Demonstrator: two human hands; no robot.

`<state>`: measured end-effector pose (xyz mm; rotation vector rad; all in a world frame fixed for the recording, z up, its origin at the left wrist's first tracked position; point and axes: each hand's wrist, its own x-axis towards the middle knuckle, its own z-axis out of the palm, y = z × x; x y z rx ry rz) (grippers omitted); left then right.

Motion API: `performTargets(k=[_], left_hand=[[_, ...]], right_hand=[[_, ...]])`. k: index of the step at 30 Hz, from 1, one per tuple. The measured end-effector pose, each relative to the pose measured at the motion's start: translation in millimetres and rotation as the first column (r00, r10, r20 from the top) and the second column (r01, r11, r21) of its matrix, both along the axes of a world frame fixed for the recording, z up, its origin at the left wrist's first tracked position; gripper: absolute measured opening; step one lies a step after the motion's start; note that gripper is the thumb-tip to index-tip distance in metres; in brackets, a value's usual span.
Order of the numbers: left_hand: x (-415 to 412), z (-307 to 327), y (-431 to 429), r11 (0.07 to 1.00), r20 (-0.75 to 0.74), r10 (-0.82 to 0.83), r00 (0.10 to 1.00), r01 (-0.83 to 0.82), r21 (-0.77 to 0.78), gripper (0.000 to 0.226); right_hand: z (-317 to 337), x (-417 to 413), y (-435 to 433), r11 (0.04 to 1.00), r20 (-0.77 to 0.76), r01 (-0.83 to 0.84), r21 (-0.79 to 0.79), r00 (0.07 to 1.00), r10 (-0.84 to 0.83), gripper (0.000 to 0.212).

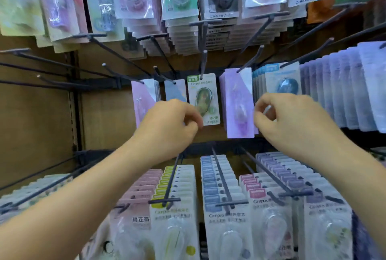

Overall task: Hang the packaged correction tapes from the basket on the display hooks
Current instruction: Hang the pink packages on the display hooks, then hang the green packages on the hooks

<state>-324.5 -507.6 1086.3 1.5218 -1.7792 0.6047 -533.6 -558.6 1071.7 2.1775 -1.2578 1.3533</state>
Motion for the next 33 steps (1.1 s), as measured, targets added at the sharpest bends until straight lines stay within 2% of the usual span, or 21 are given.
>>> performTargets(k=[4,7,10,12,16,20,24,26,28,33], left_hand=[[40,-28,55,0.991,0.133,0.076,0.988,-0.061,-0.117,0.024],[76,-51,99,0.99,0.093,0.065,0.994,-0.053,-0.128,0.025],[114,-78,147,0.999,-0.073,-0.021,0.997,0.019,-0.027,0.016],[142,-95,184,0.999,-0.124,-0.018,0.992,0.022,0.032,0.011],[197,-141,272,0.974,-0.13,0.13,0.983,-0.102,0.201,0.017],[243,-208,362,0.886,-0.266,0.303,0.915,-0.168,0.431,0.021],[284,-290,448,0.789,-0.371,0.506,0.779,-0.244,0.563,0.026],[298,-334,485,0.743,-0.456,0.6,0.657,-0.246,0.623,0.017],[309,-378,518,0.707,-0.531,0.672,0.516,-0.234,0.667,0.029],[316,-484,576,0.571,-0.536,0.819,0.204,-0.212,0.793,0.032]], right_hand=[[-11,22,33,0.973,-0.121,-0.231,-0.029,0.967,0.226,0.012],[-19,54,65,0.957,-0.263,-0.287,-0.033,0.927,0.269,0.015],[-27,99,112,0.918,-0.381,-0.396,-0.023,0.852,0.358,0.017],[-35,133,147,0.873,-0.45,-0.487,0.004,0.779,0.437,0.016],[-71,211,210,0.795,-0.598,-0.588,0.147,0.588,0.545,0.015],[-143,285,255,0.708,-0.614,-0.632,0.313,0.434,0.659,0.012],[-230,348,298,0.645,-0.624,-0.565,0.514,0.27,0.733,0.017],[-275,373,316,0.607,-0.615,-0.507,0.611,0.179,0.768,0.018],[-319,395,330,0.576,-0.606,-0.431,0.694,0.081,0.791,0.021],[-429,445,352,0.469,-0.513,-0.264,0.843,-0.125,0.849,0.013]])
